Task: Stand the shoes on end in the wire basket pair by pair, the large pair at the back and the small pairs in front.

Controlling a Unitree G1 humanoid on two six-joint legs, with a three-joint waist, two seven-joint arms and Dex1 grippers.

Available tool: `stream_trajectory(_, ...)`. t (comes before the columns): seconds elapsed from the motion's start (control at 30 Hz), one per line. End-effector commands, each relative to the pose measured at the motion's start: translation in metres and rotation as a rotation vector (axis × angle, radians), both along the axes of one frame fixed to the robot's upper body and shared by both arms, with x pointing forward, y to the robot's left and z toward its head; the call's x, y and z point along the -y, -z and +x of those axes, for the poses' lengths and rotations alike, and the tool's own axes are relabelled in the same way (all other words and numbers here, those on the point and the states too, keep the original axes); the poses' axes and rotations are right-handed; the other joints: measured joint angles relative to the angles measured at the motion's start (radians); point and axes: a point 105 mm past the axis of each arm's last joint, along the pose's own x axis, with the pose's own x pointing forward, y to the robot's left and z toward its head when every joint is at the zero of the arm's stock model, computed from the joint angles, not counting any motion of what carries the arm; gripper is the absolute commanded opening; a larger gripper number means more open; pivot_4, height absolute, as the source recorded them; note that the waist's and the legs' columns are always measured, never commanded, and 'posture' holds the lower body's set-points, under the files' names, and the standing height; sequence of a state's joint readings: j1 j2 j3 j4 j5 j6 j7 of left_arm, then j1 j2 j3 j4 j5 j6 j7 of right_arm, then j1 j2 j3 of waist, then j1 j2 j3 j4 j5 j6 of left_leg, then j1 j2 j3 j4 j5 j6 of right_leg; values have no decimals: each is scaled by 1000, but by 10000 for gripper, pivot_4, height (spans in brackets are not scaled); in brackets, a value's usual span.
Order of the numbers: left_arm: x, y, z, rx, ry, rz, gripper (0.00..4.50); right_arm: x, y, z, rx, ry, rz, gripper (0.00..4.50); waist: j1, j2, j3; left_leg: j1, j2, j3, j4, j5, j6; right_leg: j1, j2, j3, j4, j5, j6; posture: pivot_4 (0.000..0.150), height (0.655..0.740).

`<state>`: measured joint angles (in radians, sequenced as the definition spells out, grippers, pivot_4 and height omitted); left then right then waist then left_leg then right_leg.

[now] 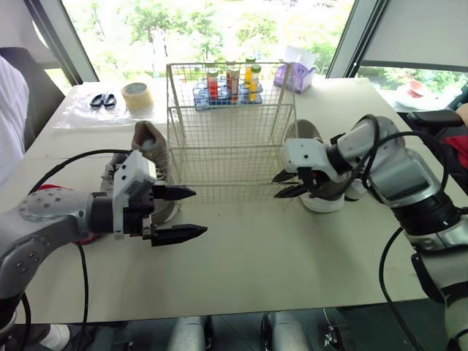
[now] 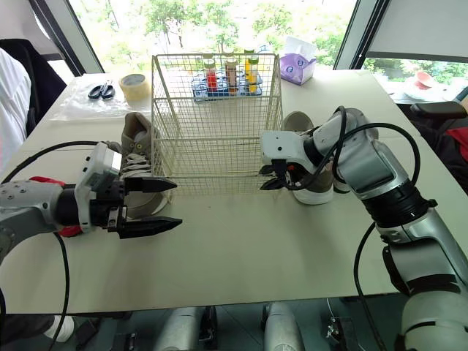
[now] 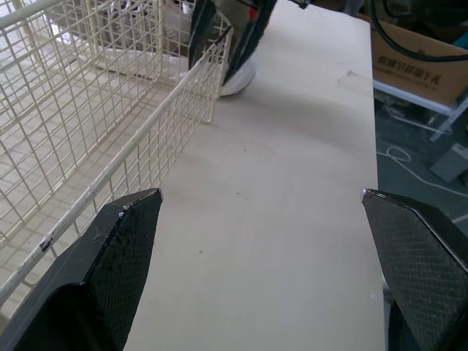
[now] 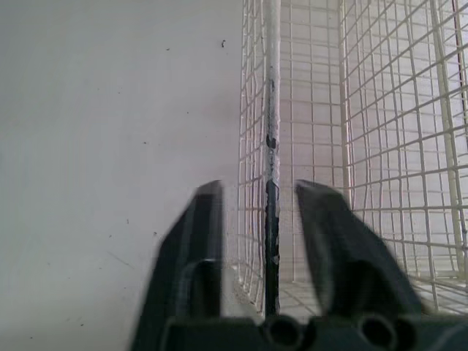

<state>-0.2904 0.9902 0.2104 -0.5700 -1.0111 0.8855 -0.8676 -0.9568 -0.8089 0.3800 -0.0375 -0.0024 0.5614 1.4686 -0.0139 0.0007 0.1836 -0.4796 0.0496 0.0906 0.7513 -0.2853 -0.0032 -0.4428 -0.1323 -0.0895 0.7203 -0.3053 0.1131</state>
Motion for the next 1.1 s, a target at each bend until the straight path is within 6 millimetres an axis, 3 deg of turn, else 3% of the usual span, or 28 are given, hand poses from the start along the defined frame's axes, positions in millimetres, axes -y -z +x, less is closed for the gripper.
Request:
stream_trajectory(0.03,-2,-4,1,28,2,-5,45000,5,-38,-11,67,12,69,33122,4,0,0,0,0,0,0,0,0,0,0,0,0,0,0,1500,6675)
stream_trajectory(0.23,-3,-10,3,14,19,-61,45000,13,-111,-50,-2,76,433,33122,2,0,0,0,0,-3,0,0,0,0,0,0,0,0,0,1500,6675)
stream_trajectory(0.3,-3,-16,3,5,28,-103,45000,29,-136,-46,62,194,613,33122,4,-1,0,0,0,-5,0,0,0,1,0,0,0,0,0,1500,6675)
stream_trajectory(0.33,1,-23,7,-1,23,-158,45000,50,-152,-37,146,320,736,35937,5,-1,-1,0,0,-5,0,0,0,1,0,-1,0,0,0,1500,6675)
stream_trajectory(0.37,6,-31,10,-9,23,-222,45000,73,-153,-31,248,436,795,38778,8,-2,-1,1,0,-5,0,0,0,2,0,-1,0,0,0,1500,6675)
stream_trajectory(0.43,20,-41,9,-26,32,-320,45000,106,-130,-31,325,617,839,44510,26,-8,-5,1,0,-5,1,0,1,4,-1,-2,-1,0,0,1500,6675)
stream_trajectory(0.47,25,-41,7,-38,34,-340,45000,110,-117,-36,321,650,865,44510,30,-12,-7,1,0,-5,0,0,1,6,-1,-3,-3,0,0,1500,6675)
stream_trajectory(0.53,32,-37,2,-66,34,-356,45000,114,-102,-43,307,694,942,44510,26,-9,-5,2,1,-8,0,-1,1,8,-2,-3,-4,0,0,1500,6675)
stream_trajectory(0.63,44,-15,-14,-158,42,-326,45000,132,-57,-50,300,860,1016,44510,18,-6,-5,3,-1,-5,0,0,1,5,-2,0,-1,0,1,1500,6675)
stream_trajectory(0.7,45,-5,-16,-178,9,-309,45000,134,-39,-54,287,917,1030,44510,18,-5,-5,4,0,-6,-2,0,0,5,0,0,-1,0,0,1500,6675)
stream_trajectory(0.87,46,15,-24,-197,-54,-287,45000,116,2,-58,226,958,996,44510,18,-4,-6,5,0,-6,-2,1,-1,5,0,0,1,0,0,1500,6675)
stream_trajectory(1.1,54,26,-36,-212,-43,-272,45000,126,36,-34,256,1065,986,44510,27,-4,-6,4,-1,-7,0,0,0,5,1,1,1,0,-1,1500,6675)
